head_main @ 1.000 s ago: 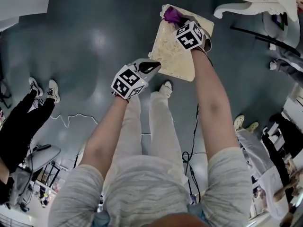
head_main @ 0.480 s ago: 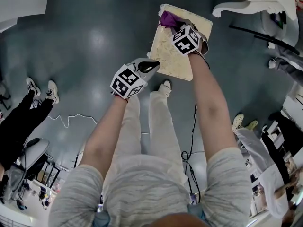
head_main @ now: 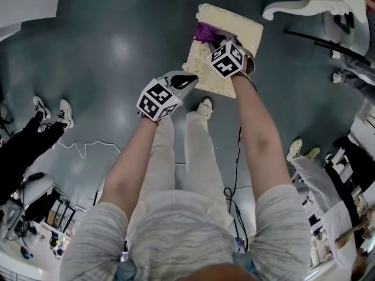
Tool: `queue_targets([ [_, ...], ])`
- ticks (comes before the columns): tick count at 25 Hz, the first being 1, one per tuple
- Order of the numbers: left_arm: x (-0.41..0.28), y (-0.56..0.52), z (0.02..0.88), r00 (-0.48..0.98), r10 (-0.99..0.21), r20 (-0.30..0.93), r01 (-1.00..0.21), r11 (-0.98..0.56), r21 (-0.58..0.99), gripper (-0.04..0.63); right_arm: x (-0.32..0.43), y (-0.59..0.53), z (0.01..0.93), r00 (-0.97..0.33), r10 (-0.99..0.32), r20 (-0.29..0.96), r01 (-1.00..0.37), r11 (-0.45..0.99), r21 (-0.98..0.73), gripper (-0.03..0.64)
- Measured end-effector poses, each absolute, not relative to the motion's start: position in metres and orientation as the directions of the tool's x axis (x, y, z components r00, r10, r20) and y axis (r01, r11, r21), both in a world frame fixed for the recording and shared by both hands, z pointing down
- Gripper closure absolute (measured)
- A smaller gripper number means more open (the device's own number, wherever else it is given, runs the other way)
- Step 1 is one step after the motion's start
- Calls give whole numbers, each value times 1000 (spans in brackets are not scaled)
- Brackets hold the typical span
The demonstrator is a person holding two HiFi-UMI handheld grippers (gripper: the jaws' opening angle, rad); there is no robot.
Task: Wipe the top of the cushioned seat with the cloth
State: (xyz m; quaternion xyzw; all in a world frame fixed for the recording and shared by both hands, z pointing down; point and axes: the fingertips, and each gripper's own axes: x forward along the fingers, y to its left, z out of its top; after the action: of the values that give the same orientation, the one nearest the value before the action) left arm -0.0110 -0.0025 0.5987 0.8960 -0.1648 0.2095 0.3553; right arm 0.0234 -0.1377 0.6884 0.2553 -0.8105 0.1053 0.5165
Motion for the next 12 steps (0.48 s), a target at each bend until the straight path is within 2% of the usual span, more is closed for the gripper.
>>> queue_targets([
  [12,-11,4,601,855,-126,502,-437,-695,570,580,15,-105,690,-356,-275,893,-496,866,68,546],
])
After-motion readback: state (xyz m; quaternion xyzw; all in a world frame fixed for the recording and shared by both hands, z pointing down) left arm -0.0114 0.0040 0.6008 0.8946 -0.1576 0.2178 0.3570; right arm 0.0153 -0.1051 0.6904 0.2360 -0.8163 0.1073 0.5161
